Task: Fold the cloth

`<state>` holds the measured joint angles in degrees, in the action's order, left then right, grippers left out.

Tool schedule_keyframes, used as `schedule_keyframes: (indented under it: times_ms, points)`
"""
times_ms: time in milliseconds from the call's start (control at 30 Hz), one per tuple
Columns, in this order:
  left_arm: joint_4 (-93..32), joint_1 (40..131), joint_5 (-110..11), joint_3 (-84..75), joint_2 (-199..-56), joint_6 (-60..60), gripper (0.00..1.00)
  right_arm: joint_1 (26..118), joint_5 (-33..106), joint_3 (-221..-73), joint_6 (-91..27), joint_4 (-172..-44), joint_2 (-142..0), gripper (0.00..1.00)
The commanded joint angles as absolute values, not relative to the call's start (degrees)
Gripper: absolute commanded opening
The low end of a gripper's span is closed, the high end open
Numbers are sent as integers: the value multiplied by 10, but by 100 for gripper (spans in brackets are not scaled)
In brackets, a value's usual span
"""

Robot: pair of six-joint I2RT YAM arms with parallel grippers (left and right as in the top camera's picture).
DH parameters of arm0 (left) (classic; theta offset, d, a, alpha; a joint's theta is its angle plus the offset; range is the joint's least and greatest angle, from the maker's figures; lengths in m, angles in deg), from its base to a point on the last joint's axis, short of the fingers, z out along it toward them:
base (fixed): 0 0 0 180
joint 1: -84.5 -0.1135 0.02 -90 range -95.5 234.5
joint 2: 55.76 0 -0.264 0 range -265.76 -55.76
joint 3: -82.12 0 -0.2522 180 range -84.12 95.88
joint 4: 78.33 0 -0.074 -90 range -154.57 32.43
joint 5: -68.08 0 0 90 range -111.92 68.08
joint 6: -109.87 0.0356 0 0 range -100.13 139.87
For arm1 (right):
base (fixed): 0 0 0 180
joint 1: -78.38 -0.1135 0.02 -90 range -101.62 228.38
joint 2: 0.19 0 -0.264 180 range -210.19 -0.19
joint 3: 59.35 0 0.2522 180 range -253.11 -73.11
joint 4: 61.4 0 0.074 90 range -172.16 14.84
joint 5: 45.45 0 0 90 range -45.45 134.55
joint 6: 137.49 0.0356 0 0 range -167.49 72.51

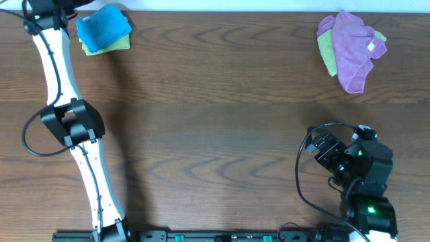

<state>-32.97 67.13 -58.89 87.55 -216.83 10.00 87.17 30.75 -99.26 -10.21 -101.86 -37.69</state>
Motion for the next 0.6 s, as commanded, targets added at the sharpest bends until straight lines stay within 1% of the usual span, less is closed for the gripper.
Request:
schedule_keyframes:
  times_ms: [0, 100, 167, 467, 567]
  points:
    - [-252, 670, -486, 955, -2168, 215, 96, 876, 321, -997, -103, -1017, -377, 99]
    - [-152, 677, -448, 959, -2138, 269, 96, 876, 332, -997, -103, -1017, -377, 99]
    - [-90, 680, -434, 959, -2120, 285, 96, 876, 347, -997, -105, -1017, -377, 99]
    - [124, 694, -427, 959, -2060, 286, 96, 876, 440, -997, -105, -1017, -377, 99]
    - [172, 714, -416, 959, -2044, 287, 96, 876, 446, -997, -105, -1017, -377, 99]
